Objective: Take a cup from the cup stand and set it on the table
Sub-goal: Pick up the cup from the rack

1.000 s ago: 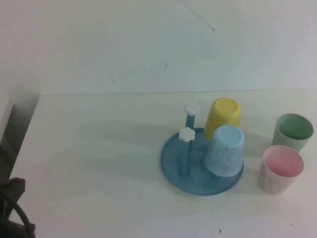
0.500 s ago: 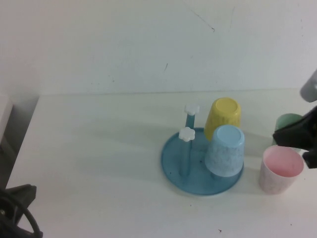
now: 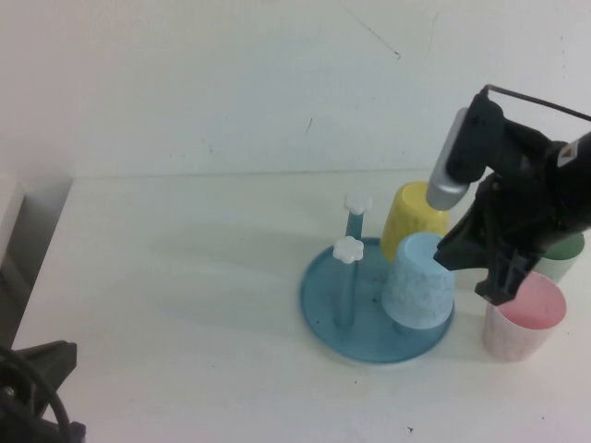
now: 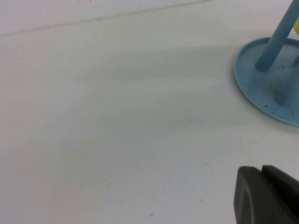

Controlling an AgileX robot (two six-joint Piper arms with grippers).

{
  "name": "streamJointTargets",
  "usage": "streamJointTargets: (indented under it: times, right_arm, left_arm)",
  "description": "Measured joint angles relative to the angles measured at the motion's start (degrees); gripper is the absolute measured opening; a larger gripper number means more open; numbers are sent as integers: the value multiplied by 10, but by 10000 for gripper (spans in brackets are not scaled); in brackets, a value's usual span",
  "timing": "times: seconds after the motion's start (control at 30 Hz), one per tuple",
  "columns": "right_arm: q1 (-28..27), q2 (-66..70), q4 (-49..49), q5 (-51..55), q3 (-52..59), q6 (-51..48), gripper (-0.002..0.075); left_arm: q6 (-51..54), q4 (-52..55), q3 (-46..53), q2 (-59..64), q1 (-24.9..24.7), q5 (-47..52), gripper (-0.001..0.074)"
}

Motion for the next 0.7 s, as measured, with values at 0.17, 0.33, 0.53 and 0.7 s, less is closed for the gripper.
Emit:
streamJointTargets:
  times: [0.17,0.33,0.53,0.7]
  right_arm:
    - [0,50,1,19,-60,36,376]
    - [0,95,-15,37,-97,75,645]
    - [0,139,-58,42,-117,113,687]
    - [0,155,-67,37,-120,122,690]
  left_arm:
    - [1,-10,0,0,0,-1,-3]
    - [1,-13,0,0,0,-1,-3]
    - [6,-17,0,0,0,-1,-3]
    - [6,-18,0,0,0,-1,-3]
